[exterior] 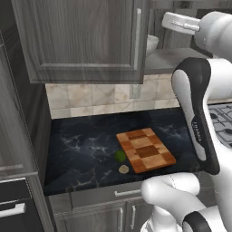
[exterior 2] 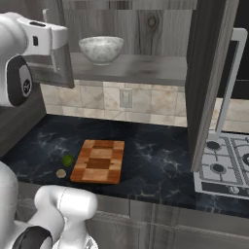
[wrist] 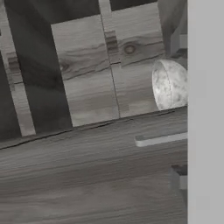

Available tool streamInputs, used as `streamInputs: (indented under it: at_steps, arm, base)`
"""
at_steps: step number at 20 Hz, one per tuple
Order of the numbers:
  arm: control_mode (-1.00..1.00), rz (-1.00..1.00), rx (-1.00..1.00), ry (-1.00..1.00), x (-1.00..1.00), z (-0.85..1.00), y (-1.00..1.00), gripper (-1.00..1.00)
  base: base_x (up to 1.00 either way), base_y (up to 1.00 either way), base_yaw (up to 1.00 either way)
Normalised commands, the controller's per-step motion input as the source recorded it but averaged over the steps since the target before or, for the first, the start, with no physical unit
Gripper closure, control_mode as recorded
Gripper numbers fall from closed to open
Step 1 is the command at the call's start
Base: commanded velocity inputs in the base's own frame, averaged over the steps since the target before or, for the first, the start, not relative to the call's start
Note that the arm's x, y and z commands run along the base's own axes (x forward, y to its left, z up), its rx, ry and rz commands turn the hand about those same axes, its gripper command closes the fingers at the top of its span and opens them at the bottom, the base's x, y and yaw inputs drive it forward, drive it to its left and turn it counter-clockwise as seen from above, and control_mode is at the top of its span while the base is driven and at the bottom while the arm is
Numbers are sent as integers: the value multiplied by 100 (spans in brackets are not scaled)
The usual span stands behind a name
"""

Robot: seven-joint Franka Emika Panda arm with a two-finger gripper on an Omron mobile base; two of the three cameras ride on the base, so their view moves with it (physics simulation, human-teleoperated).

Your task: Open the cabinet. Place the bowl and condiment on the counter. Then place the lime and garlic on the cutting board.

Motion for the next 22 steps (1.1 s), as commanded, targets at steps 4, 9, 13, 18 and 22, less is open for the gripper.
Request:
streamInputs:
  at_steps: [4,9,13,18,22]
  arm:
    - [-100,11,26,2,3,-10,-52,-100]
    - [-100,14,36,8,5,-21,-31,-100]
    - [-100,9,33,7,17,-23,-18,-100]
    - [-100,4,29,3,50,-22,-2,-100]
    - [-100,3,25,1,52,-16,0,-100]
  base:
    - [0,0,0]
    - [0,0,0]
    - [0,0,0]
    - [0,0,0]
    - [0,0,0]
